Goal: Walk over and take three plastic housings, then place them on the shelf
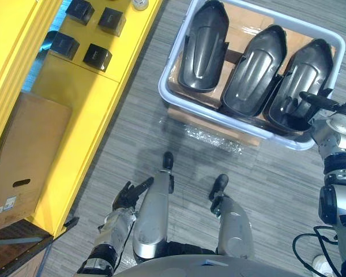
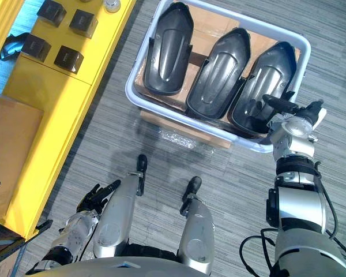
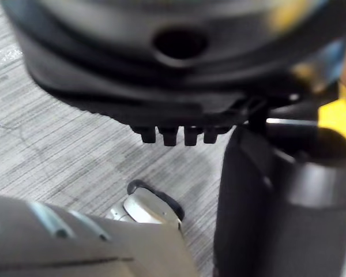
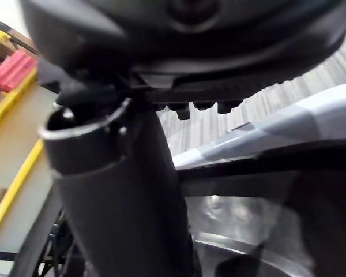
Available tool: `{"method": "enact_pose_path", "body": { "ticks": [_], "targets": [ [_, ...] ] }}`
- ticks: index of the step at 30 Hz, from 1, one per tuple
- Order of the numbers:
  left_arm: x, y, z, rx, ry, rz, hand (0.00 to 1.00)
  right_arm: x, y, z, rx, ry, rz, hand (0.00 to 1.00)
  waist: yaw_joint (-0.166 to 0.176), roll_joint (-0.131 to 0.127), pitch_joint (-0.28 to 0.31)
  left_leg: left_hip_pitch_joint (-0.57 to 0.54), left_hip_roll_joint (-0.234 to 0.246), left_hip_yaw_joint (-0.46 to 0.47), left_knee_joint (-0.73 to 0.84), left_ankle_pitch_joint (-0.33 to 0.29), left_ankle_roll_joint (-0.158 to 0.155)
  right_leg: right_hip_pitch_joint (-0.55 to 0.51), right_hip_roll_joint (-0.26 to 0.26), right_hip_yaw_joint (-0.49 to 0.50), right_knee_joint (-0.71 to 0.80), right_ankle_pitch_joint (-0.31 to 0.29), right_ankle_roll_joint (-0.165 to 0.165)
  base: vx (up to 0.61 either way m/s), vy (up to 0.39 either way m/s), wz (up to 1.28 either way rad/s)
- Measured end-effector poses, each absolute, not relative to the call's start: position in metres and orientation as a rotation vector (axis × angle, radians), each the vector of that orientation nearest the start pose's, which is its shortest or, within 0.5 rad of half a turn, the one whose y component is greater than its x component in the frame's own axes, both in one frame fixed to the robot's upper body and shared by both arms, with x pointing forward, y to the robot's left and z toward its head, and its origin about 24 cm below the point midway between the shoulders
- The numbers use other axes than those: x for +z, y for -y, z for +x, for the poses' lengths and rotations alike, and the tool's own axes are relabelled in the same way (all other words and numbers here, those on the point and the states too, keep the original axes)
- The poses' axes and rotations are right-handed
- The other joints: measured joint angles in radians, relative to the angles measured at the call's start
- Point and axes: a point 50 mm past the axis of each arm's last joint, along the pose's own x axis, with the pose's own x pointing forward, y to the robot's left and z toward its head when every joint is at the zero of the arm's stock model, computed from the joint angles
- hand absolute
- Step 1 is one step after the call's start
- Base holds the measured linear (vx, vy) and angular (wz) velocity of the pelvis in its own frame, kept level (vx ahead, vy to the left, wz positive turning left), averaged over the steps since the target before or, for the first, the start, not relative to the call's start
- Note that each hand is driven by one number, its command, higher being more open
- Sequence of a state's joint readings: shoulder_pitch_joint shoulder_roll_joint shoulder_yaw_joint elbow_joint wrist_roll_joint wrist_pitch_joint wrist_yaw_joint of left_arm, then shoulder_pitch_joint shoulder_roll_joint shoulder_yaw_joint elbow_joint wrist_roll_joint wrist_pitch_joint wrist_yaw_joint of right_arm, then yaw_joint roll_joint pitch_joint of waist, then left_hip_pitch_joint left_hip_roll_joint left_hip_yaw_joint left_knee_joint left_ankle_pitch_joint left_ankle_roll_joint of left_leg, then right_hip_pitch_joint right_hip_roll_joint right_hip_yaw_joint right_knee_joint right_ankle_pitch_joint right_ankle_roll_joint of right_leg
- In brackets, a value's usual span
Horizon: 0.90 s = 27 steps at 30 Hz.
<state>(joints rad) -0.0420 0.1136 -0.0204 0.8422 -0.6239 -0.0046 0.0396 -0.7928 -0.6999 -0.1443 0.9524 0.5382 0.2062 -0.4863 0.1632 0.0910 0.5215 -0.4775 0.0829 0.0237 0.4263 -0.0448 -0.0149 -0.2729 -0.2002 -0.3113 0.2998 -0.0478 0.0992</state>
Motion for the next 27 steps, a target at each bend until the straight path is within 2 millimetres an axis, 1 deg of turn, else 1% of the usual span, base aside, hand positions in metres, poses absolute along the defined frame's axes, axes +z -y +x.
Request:
{"method": "enact_pose_path", "body": {
  "ticks": [2,3,4,8,10,11,12,16,19,21,24,27],
  "targets": [
    [-0.121,-0.186,0.183,0.298,-0.768,-0.462,1.00,0.137,0.367,0.337,-0.893,-0.213,0.100,1.00,-0.001,0.003,0.000,0.000,-0.001,-0.002,-0.013,0.008,-0.001,-0.014,-0.009,-0.001,0.022,-0.010,-0.001,-0.02,-0.032,0.08],
    [-0.121,-0.185,0.183,0.295,-0.767,-0.465,1.00,0.136,0.368,0.337,-0.882,-0.225,0.100,0.00,0.002,0.006,0.001,-0.002,-0.001,-0.002,-0.014,0.010,-0.002,-0.022,-0.012,-0.001,0.034,-0.015,-0.002,-0.02,-0.032,0.05],
    [-0.121,-0.185,0.183,0.293,-0.764,-0.467,1.00,0.136,0.367,0.337,-0.875,-0.230,0.095,0.00,0.002,0.008,0.001,-0.002,-0.001,-0.003,-0.015,0.011,-0.003,-0.024,-0.013,-0.001,0.039,-0.017,-0.003,-0.02,-0.022,0.03],
    [-0.121,-0.183,0.182,0.292,-0.759,-0.491,1.00,0.140,0.373,0.335,-0.844,-0.266,-0.023,0.00,0.008,0.013,0.000,-0.005,-0.011,-0.009,-0.032,0.025,-0.008,-0.051,-0.031,-0.009,0.088,-0.042,-0.007,-0.03,-0.021,0.07],
    [-0.121,-0.183,0.182,0.293,-0.759,-0.496,1.00,0.143,0.376,0.333,-0.863,-0.273,-0.084,0.00,0.008,0.013,0.000,-0.012,-0.012,-0.015,-0.035,0.032,-0.012,-0.067,-0.037,-0.014,0.107,-0.053,-0.011,-0.04,-0.029,0.08],
    [-0.121,-0.183,0.182,0.293,-0.759,-0.496,1.00,0.146,0.380,0.332,-0.876,-0.268,-0.091,0.00,0.006,0.014,-0.001,-0.018,-0.013,-0.017,-0.036,0.035,-0.014,-0.076,-0.040,-0.016,0.119,-0.058,-0.013,-0.04,-0.034,0.09],
    [-0.122,-0.182,0.182,0.293,-0.759,-0.499,1.00,0.153,0.386,0.329,-0.905,-0.270,-0.133,0.00,0.005,0.019,0.000,-0.026,-0.013,-0.022,-0.039,0.041,-0.018,-0.090,-0.041,-0.018,0.134,-0.065,-0.017,-0.04,-0.037,0.07],
    [-0.122,-0.181,0.182,0.296,-0.761,-0.507,1.00,0.164,0.390,0.328,-0.950,-0.296,-0.299,0.00,0.000,0.026,-0.001,-0.024,-0.008,-0.033,-0.048,0.053,-0.027,-0.097,-0.043,-0.028,0.161,-0.082,-0.027,-0.02,-0.049,0.07],
    [-0.122,-0.181,0.181,0.296,-0.762,-0.507,1.00,0.175,0.387,0.332,-0.934,-0.293,-0.340,0.00,-0.002,0.028,-0.002,-0.017,-0.001,-0.040,-0.056,0.059,-0.037,-0.101,-0.043,-0.034,0.184,-0.098,-0.037,-0.02,-0.055,0.05],
    [-0.122,-0.180,0.182,0.291,-0.761,-0.508,1.00,0.176,0.382,0.337,-0.901,-0.285,-0.347,0.00,-0.001,0.029,-0.003,-0.007,-0.001,-0.044,-0.074,0.072,-0.041,-0.101,-0.044,-0.037,0.192,-0.103,-0.041,-0.03,-0.060,0.06],
    [-0.122,-0.178,0.181,0.285,-0.763,-0.512,1.00,0.180,0.368,0.347,-0.849,-0.271,-0.363,0.00,0.000,0.034,-0.006,0.005,0.000,-0.051,-0.090,0.085,-0.047,-0.098,-0.043,-0.041,0.203,-0.109,-0.046,-0.02,-0.042,0.06],
    [-0.123,-0.178,0.180,0.283,-0.766,-0.510,1.00,0.177,0.367,0.348,-0.830,-0.295,-0.399,0.00,0.001,0.034,-0.006,0.026,-0.001,-0.054,-0.097,0.088,-0.046,-0.074,-0.041,-0.043,0.195,-0.108,-0.045,-0.01,-0.007,0.05]
  ]
}}
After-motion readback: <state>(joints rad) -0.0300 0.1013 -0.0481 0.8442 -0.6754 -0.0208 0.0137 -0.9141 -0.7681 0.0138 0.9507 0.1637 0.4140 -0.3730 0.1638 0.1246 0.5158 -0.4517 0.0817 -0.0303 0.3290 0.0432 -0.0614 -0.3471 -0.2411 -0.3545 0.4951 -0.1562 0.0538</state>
